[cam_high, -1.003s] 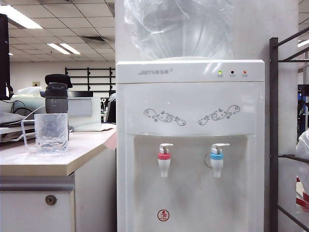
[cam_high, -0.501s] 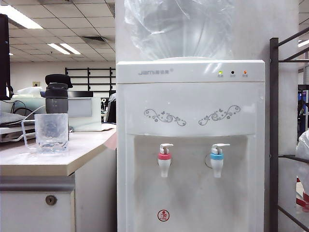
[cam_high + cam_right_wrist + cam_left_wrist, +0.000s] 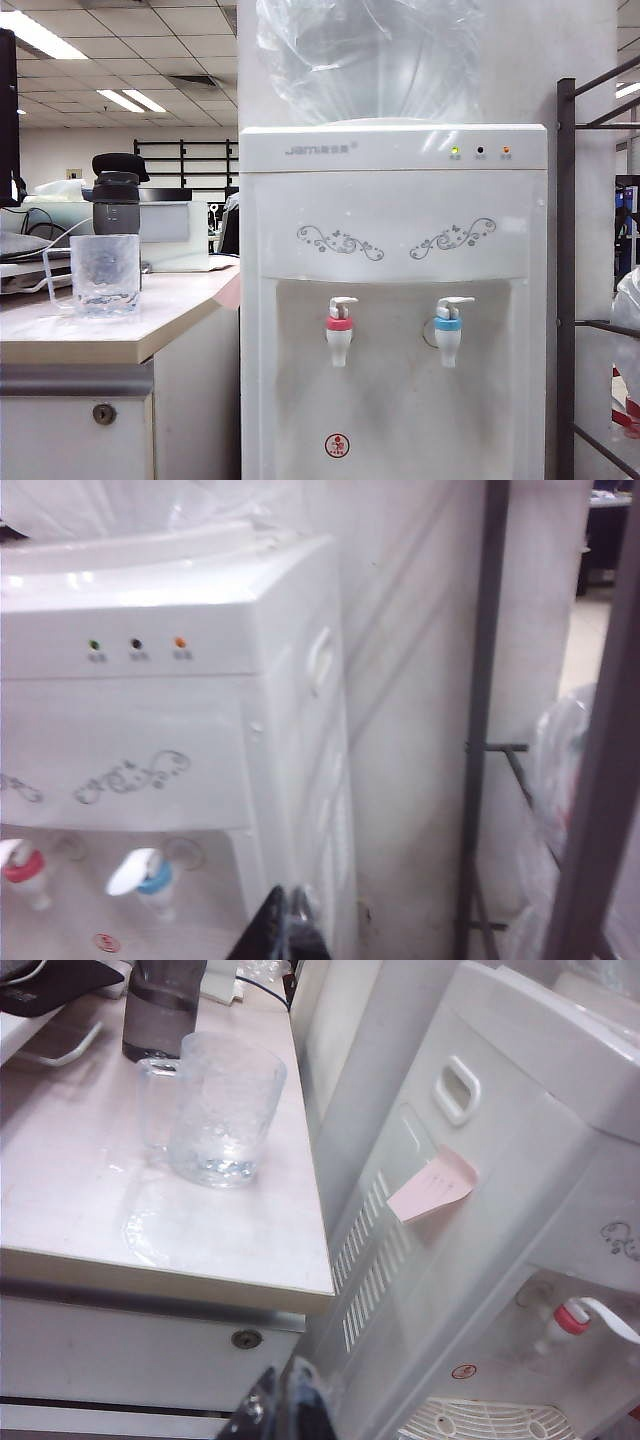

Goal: Pick up the plastic mug from the left desk, go to the hot water outlet of the water dispenser, press the vertical switch to get some water, then put the mug back on the desk.

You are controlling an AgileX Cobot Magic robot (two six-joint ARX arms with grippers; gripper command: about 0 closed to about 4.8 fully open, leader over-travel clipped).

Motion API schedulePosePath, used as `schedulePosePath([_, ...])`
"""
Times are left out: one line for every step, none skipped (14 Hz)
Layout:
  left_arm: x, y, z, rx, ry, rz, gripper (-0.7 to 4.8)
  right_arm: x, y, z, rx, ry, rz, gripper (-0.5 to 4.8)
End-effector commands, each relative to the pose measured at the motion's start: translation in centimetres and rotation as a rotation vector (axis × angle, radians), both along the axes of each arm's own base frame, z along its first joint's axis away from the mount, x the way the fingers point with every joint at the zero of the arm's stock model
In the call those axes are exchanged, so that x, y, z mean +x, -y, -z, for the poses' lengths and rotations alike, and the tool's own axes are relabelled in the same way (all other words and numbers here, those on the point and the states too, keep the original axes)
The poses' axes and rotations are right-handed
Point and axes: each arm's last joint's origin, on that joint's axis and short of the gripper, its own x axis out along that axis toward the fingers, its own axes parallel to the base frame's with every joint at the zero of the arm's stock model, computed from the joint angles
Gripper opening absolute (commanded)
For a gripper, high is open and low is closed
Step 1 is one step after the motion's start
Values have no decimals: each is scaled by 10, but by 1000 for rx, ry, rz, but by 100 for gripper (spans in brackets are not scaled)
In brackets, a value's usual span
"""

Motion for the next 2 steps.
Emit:
schedulePosePath([0,0,-1,0,10,0,24,0,0,1,-2,-5,16,-5])
schedulePosePath([0,0,-1,0,10,0,24,0,0,1,-2,-4,16,-5])
